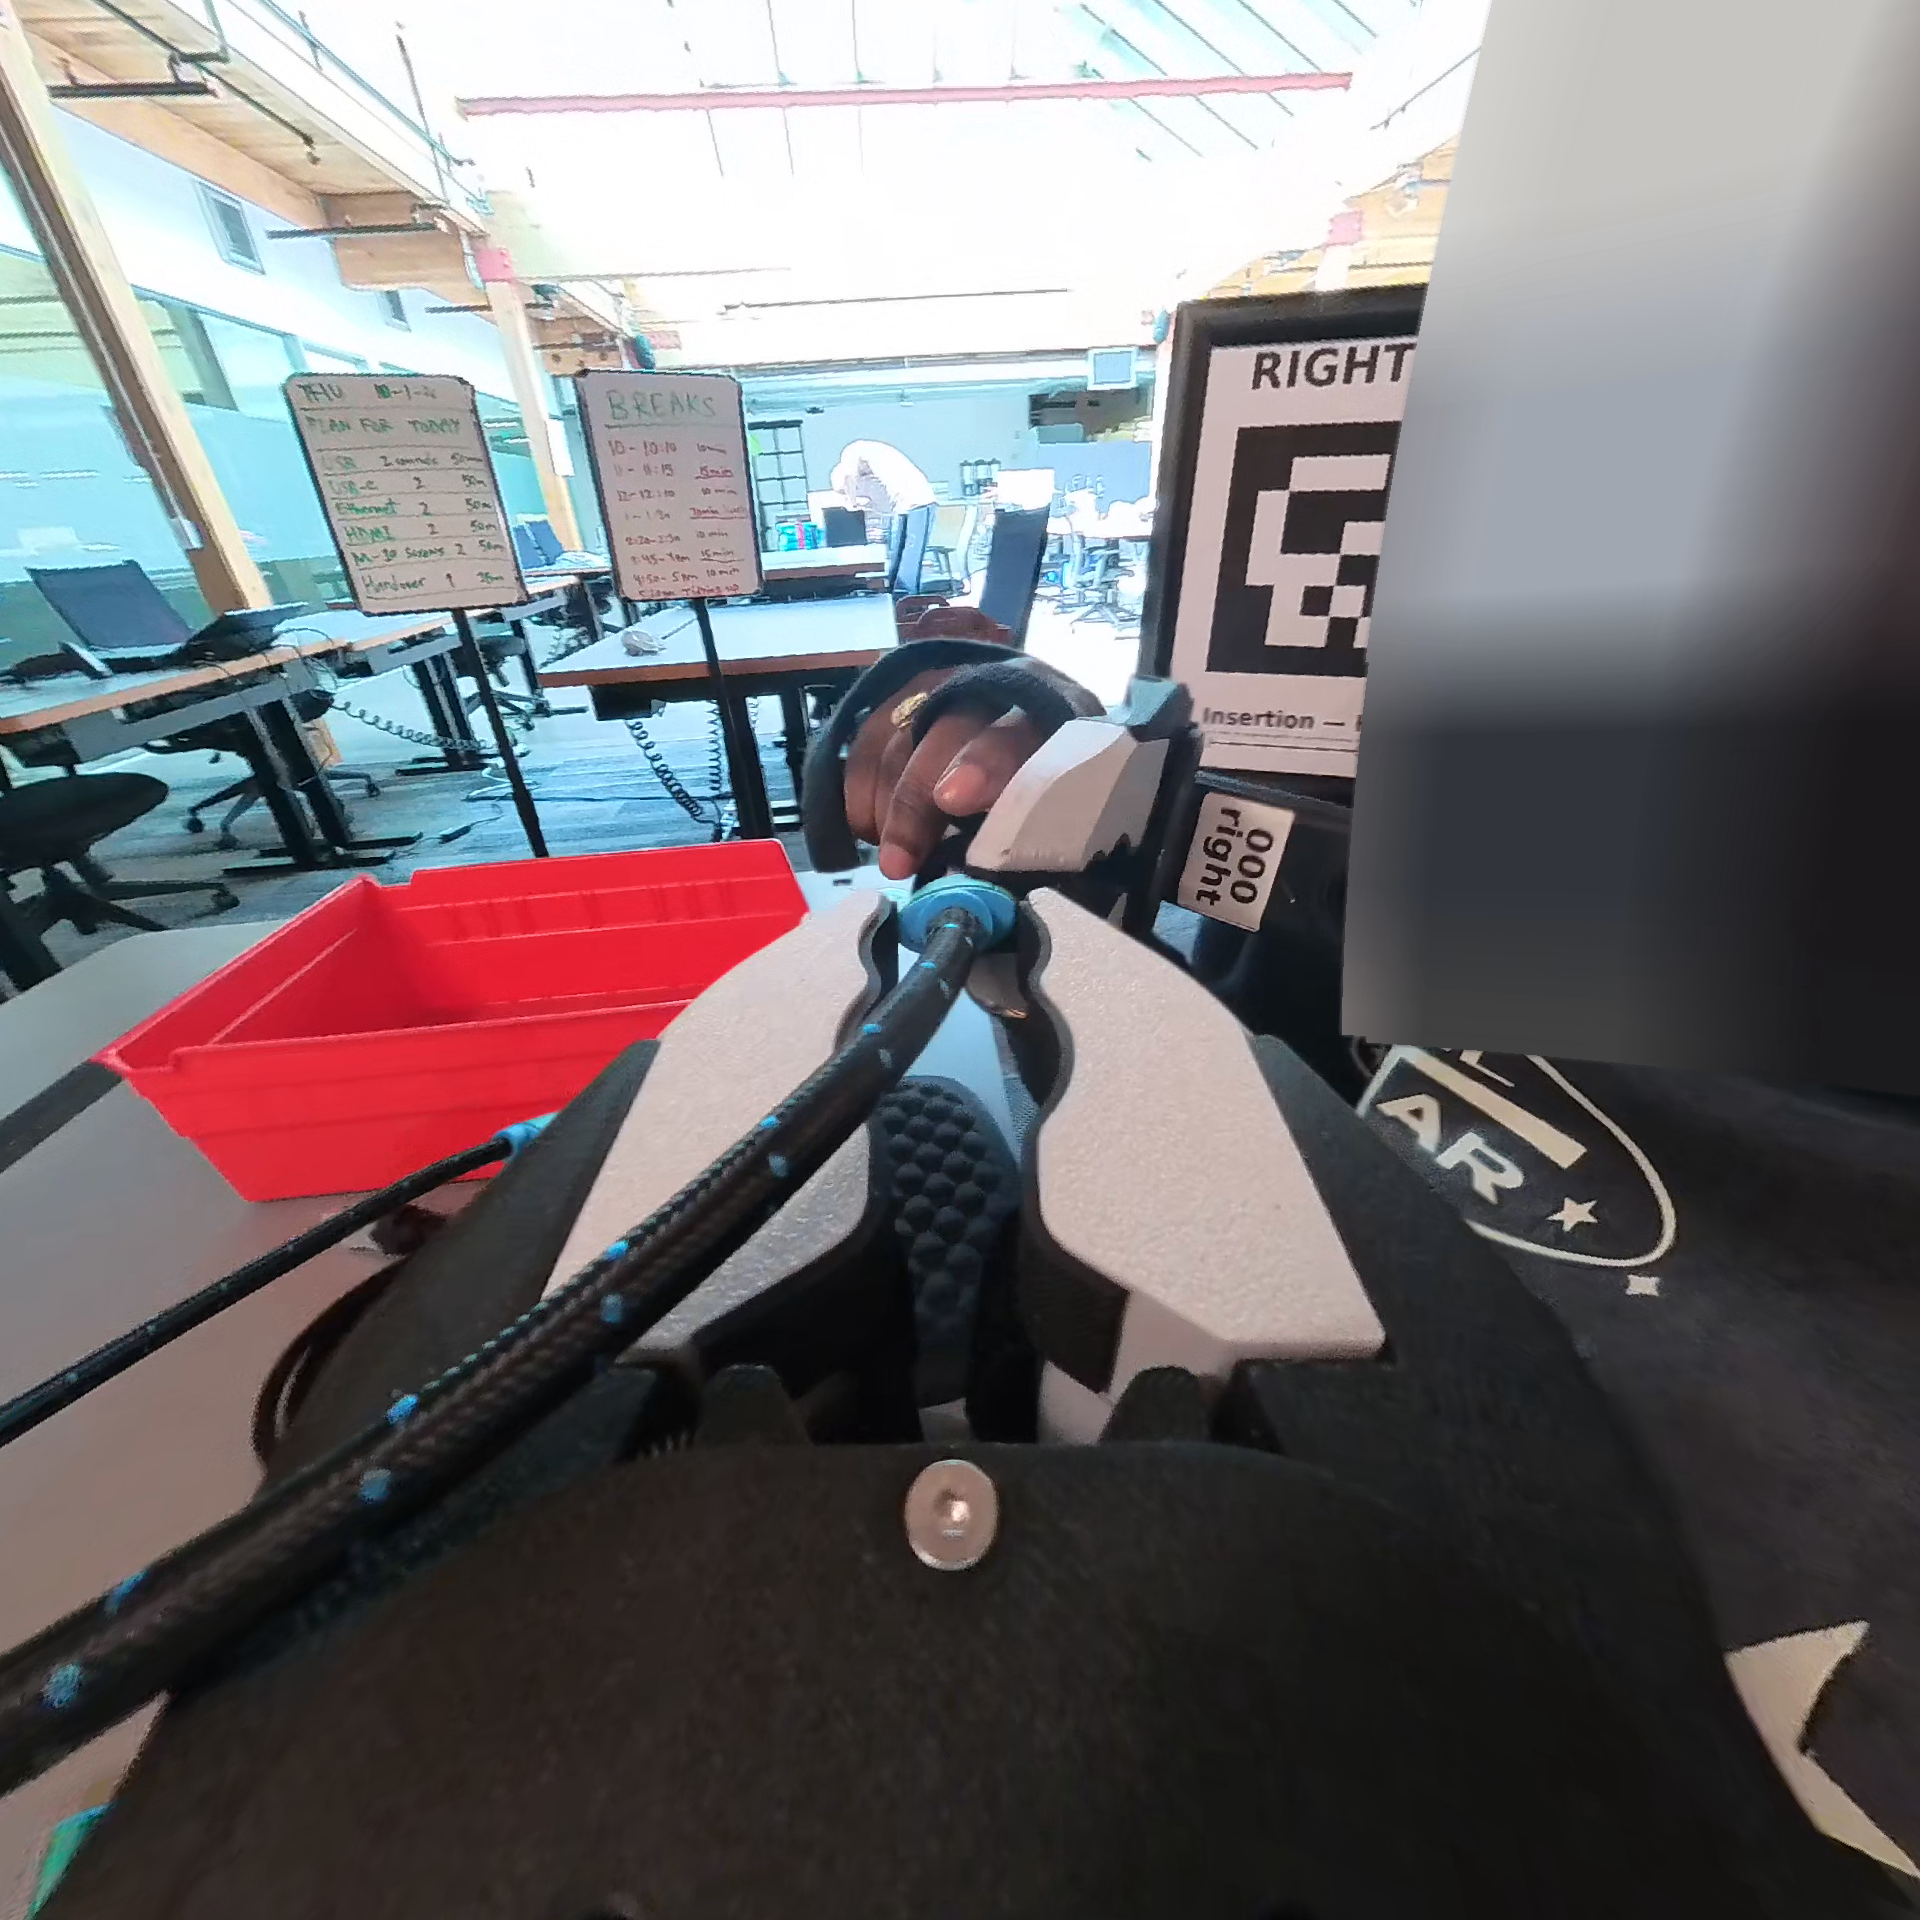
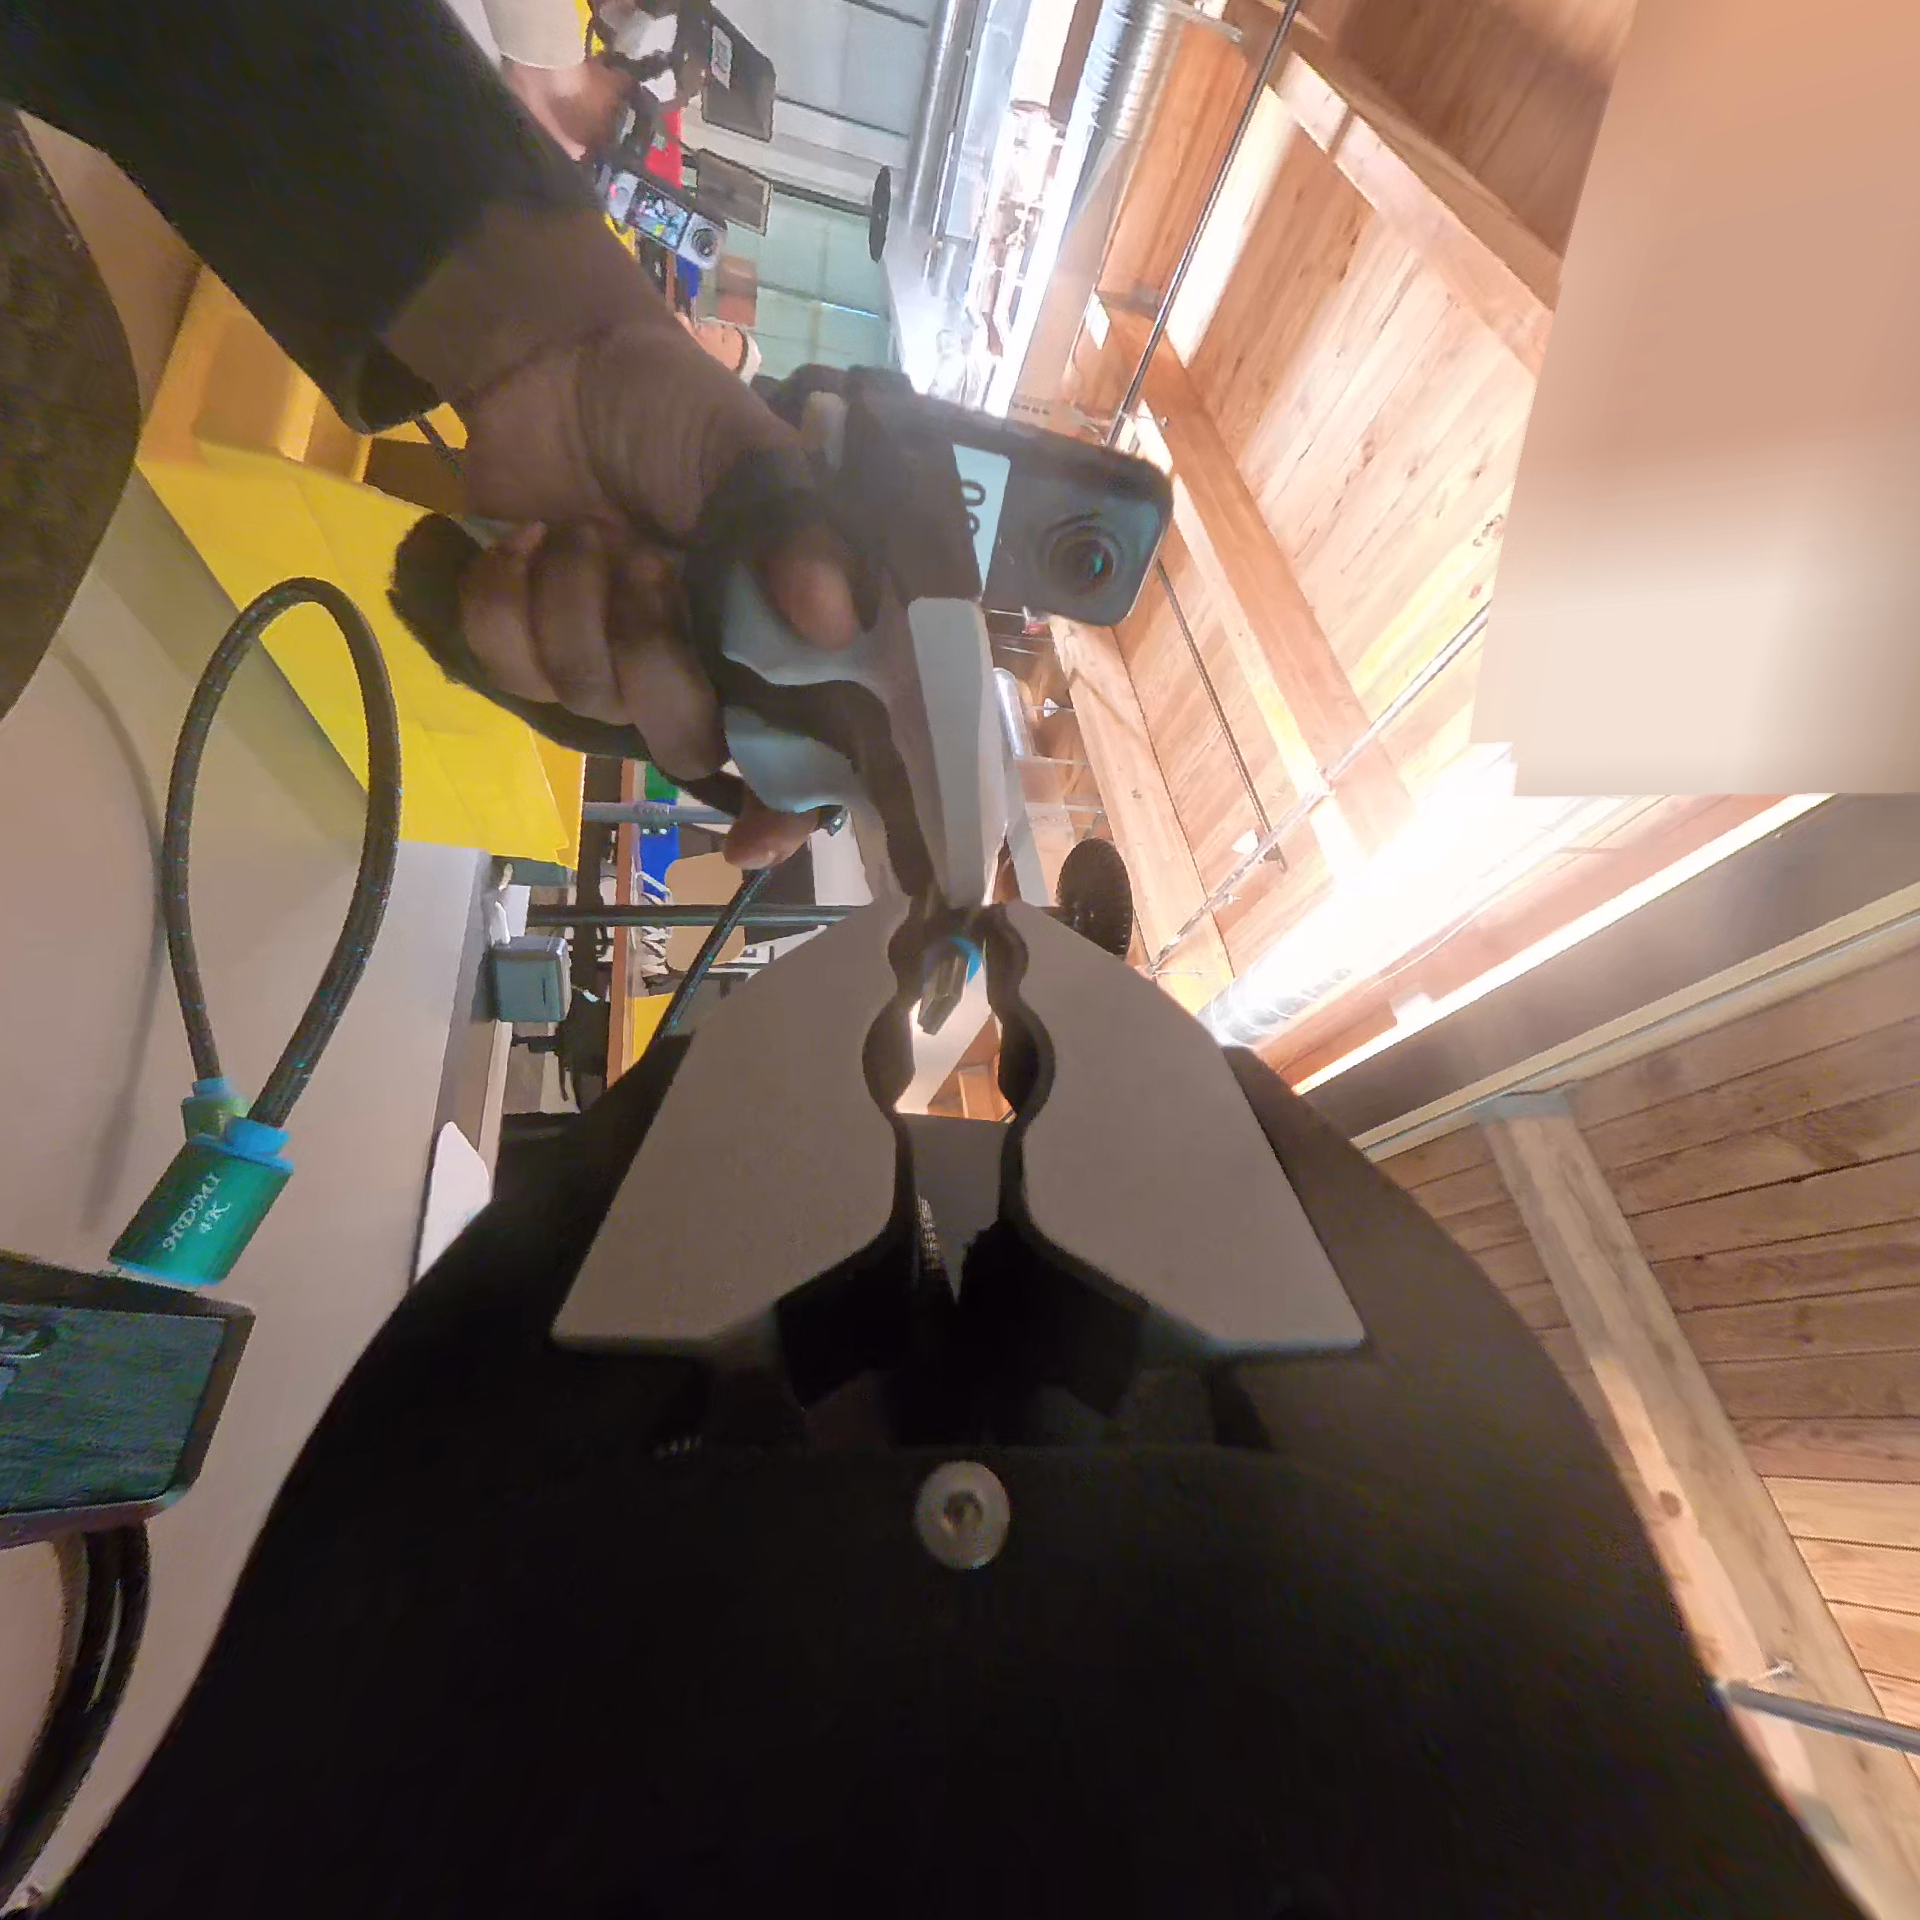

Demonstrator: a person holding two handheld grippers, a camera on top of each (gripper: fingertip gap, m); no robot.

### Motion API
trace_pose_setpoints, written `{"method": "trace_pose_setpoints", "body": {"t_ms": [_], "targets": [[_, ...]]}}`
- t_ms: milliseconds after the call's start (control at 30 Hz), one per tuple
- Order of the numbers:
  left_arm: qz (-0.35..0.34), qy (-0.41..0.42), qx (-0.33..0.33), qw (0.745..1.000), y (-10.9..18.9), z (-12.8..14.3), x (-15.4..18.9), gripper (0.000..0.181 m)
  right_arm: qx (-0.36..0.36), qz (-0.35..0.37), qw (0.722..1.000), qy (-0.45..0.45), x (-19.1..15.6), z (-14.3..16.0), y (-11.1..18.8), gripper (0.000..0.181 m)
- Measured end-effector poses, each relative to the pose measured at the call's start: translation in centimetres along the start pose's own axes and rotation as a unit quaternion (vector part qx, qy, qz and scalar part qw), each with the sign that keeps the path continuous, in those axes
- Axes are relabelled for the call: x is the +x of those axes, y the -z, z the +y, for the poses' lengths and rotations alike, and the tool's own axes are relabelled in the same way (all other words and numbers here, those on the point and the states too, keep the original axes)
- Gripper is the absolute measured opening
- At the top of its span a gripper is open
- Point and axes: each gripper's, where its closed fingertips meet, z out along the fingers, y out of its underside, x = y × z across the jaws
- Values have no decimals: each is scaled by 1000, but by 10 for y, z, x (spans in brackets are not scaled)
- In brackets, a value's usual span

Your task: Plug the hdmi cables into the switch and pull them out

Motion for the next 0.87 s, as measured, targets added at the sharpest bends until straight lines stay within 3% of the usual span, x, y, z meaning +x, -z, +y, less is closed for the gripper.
{"method": "trace_pose_setpoints", "body": {"t_ms": [133, 200, 267, 367, 500, 600, 633, 667, 767, 800, 867], "targets": [[-26, -23, 3, 999, -1, -2, -5, 21, 7, -22, 993, -113, 1, 5, 0, 12], [-38, -37, 16, 998, 1, -6, -7, 21, 24, -35, 977, -210, 7, 8, 2, 23], [-61, -54, 27, 996, 5, -10, -13, 21, 42, -57, 944, -322, 13, 14, 6, 28], [-93, -80, 46, 991, 12, -18, -20, 20, 2, -113, 891, -439, 3, 39, 8, 35], [-132, -113, 63, 983, 23, -27, -26, 19, -53, -212, 826, -519, -35, 61, 11, 56], [-140, -141, 71, 978, 29, -32, -25, 15, -16, -201, 787, -583, -33, 60, 3, 53], [-140, -150, 77, 976, 30, -33, -24, 14, 15, -197, 756, -624, -27, 53, 0, 50], [-140, -156, 81, 974, 30, -34, -23, 14, 53, -198, 706, -678, -20, 44, -4, 46], [-139, -182, 72, 971, 26, -27, -25, 13, 163, -242, 493, -820, -4, 17, -13, 48], [-141, -197, 67, 968, 24, -25, -26, 13, 191, -241, 438, -845, 0, 16, -15, 47], [-143, -220, 59, 963, 21, -21, -27, 13, 222, -232, 354, -878, 5, 21, -17, 44]]}}
